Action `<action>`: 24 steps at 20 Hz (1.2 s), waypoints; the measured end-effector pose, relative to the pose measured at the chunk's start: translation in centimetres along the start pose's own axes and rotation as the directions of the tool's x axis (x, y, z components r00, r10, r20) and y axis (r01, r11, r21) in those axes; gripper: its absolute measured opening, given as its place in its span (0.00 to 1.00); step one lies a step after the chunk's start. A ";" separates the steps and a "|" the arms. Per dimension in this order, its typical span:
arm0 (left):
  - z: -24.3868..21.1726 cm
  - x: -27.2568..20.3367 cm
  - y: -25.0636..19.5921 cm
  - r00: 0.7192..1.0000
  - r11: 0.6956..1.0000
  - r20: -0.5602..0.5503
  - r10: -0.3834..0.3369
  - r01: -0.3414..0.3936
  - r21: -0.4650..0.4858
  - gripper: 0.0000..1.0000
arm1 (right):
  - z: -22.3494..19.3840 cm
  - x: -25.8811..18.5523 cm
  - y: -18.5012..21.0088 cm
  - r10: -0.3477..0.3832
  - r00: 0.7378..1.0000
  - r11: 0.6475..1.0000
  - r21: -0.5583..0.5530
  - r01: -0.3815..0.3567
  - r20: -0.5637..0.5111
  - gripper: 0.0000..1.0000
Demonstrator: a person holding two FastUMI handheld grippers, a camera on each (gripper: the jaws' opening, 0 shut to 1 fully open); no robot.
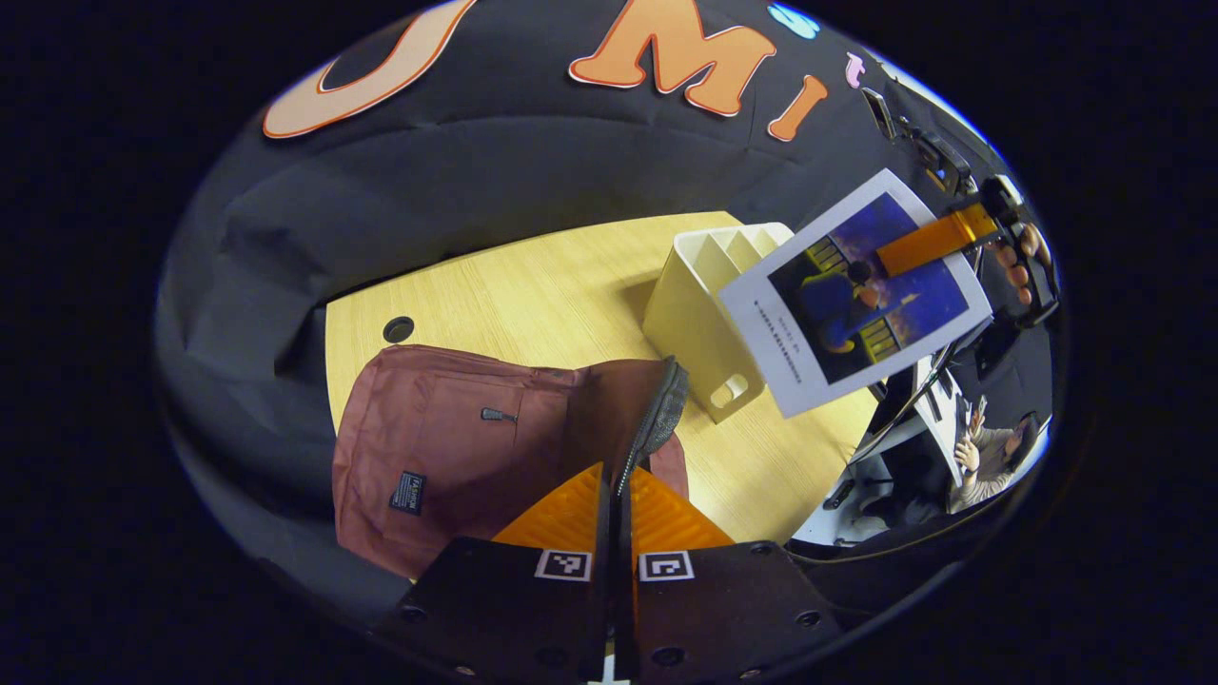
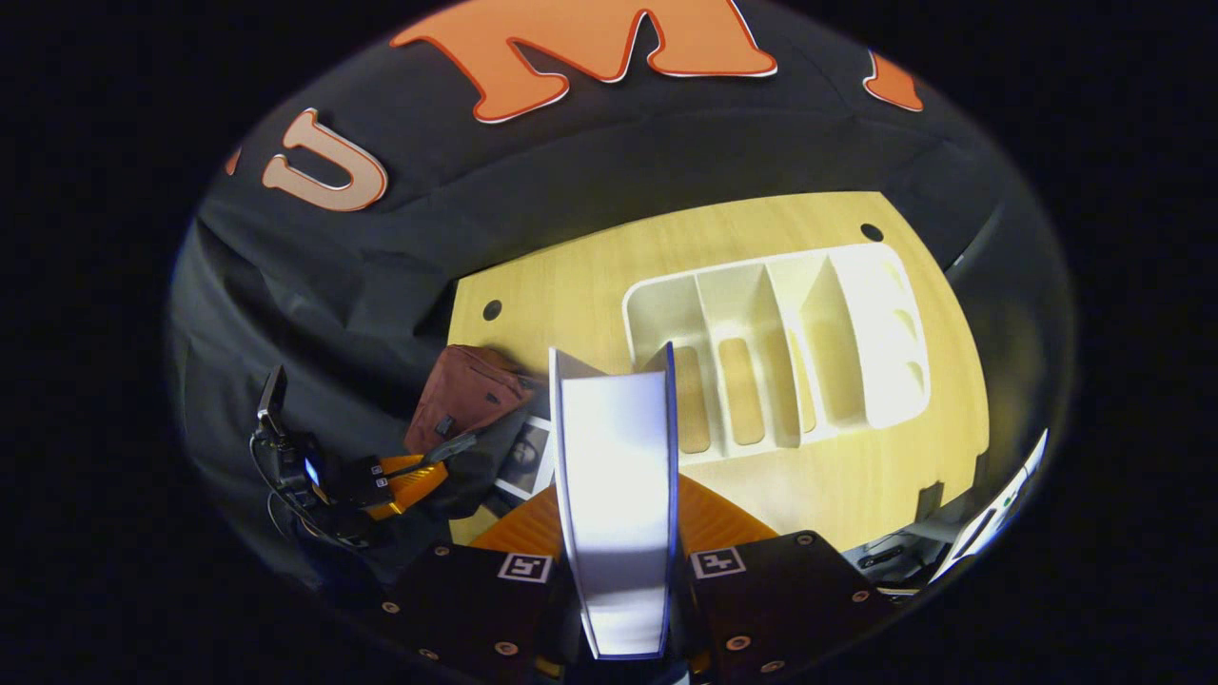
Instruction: Open the schoolbag, grab two books from the bookshelf and put them into the schoolbag.
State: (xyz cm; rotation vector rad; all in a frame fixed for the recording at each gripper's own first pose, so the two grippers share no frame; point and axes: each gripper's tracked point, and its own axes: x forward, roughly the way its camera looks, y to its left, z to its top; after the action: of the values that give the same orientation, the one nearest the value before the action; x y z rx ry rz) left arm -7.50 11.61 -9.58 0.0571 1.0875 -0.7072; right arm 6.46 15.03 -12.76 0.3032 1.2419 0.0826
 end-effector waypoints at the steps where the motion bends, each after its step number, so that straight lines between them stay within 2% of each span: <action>1: 0.1 -0.2 0.0 1.000 1.000 0.001 -0.002 0.002 -0.002 0.04 | -0.5 0.4 1.0 0.026 1.000 1.000 0.014 -0.026 0.000 0.39; 4: 0.4 -0.7 -0.2 0.999 0.999 0.017 -0.032 0.032 -0.023 0.04 | -2.4 3.1 3.6 0.107 0.994 0.990 0.091 -0.107 0.004 0.38; 6: 0.7 -1.3 0.1 0.999 0.999 0.025 -0.031 0.031 -0.032 0.04 | -3.9 5.4 5.1 0.181 0.983 0.970 0.165 -0.177 -0.010 0.38; 9: 1.4 -2.7 0.6 0.999 0.999 0.040 -0.030 0.032 -0.035 0.04 | -5.6 9.0 6.8 0.238 0.971 0.946 0.232 -0.227 -0.019 0.38; 12: 2.0 -4.1 1.0 0.998 0.998 0.058 -0.028 0.032 -0.055 0.04 | -6.4 11.5 8.6 0.312 0.950 0.906 0.301 -0.299 0.004 0.38; 13: 2.0 -4.1 1.0 0.998 0.998 0.058 -0.030 0.033 -0.060 0.08 | -6.9 12.1 9.2 0.327 0.945 0.895 0.317 -0.314 0.013 0.38; 14: 2.1 -4.3 1.0 0.998 0.998 0.058 -0.031 0.034 -0.057 0.04 | -7.1 12.9 9.9 0.343 0.939 0.887 0.324 -0.329 0.017 0.38; 20: 3.1 -4.9 -0.4 0.998 0.999 0.052 -0.038 0.038 -0.006 0.04 | -8.1 18.6 13.6 0.383 0.920 0.849 0.360 -0.387 0.084 0.38; 24: 3.3 -5.1 -1.3 0.998 0.999 0.050 -0.045 0.044 0.030 0.04 | -8.8 21.1 15.7 0.443 0.888 0.784 0.429 -0.449 0.119 0.38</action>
State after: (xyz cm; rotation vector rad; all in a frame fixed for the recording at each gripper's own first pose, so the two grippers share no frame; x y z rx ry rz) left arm -6.97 11.89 -3.44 0.0396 1.0323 -0.7604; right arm 6.69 36.38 -30.43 1.0036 1.1449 0.2042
